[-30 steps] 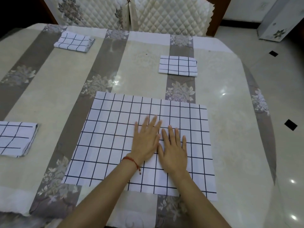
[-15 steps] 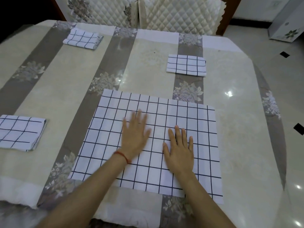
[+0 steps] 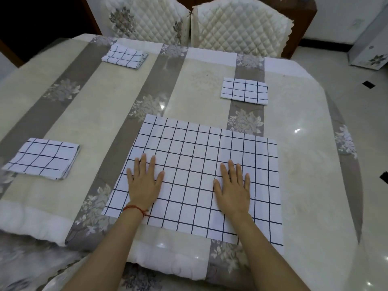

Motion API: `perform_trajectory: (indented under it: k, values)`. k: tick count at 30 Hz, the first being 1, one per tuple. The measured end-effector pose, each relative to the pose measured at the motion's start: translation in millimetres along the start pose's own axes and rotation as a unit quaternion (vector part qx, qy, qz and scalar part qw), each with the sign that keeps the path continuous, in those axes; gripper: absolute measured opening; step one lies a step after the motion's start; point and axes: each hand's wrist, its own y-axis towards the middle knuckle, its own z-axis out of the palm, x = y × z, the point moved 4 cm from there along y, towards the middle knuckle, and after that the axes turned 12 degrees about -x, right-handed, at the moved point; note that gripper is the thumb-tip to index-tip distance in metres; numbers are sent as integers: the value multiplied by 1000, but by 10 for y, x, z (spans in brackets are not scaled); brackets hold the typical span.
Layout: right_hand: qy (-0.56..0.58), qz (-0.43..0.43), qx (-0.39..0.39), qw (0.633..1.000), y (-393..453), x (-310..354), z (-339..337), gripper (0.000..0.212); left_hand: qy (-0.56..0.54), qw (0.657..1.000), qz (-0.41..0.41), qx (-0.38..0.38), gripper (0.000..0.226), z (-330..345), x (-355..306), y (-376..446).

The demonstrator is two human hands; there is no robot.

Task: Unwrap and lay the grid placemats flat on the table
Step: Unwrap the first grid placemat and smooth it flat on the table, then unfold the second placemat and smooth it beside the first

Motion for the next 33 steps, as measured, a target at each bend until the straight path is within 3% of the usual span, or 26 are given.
perform_trajectory:
  k: [3, 6, 10, 14, 18, 23, 27, 33]
  values:
    - [16, 0, 28, 999, 16, -3, -45, 74, -12, 999, 4, 42, 62, -114, 25, -43]
    - [39, 17, 90, 995, 61, 23, -141, 58, -59, 996, 5, 64, 61, -290, 31, -185]
    - [104, 14, 81, 991, 41, 192, -341, 49, -103, 993, 0, 54, 54, -565, 48, -466]
    - [163, -35, 87, 982, -129, 460, -474, 46, -119, 992, 14, 25, 45, -838, 89, -731]
    - [152, -112, 108, 976, -320, 782, -480, 45, -114, 993, -2, 6, 39, -1022, 304, -872]
    - [155, -148, 137, 967, -431, 1355, -367, 62, -83, 996, -26, -25, 41, -1294, 893, -806]
    - [166, -145, 123, 968, -324, 1963, -187, 43, -71, 996, -37, -40, 43, -1456, 1617, -507]
    - [171, -96, 104, 975, -160, 3053, 126, 34, -78, 995, -50, -24, 40, -1547, 2852, 134]
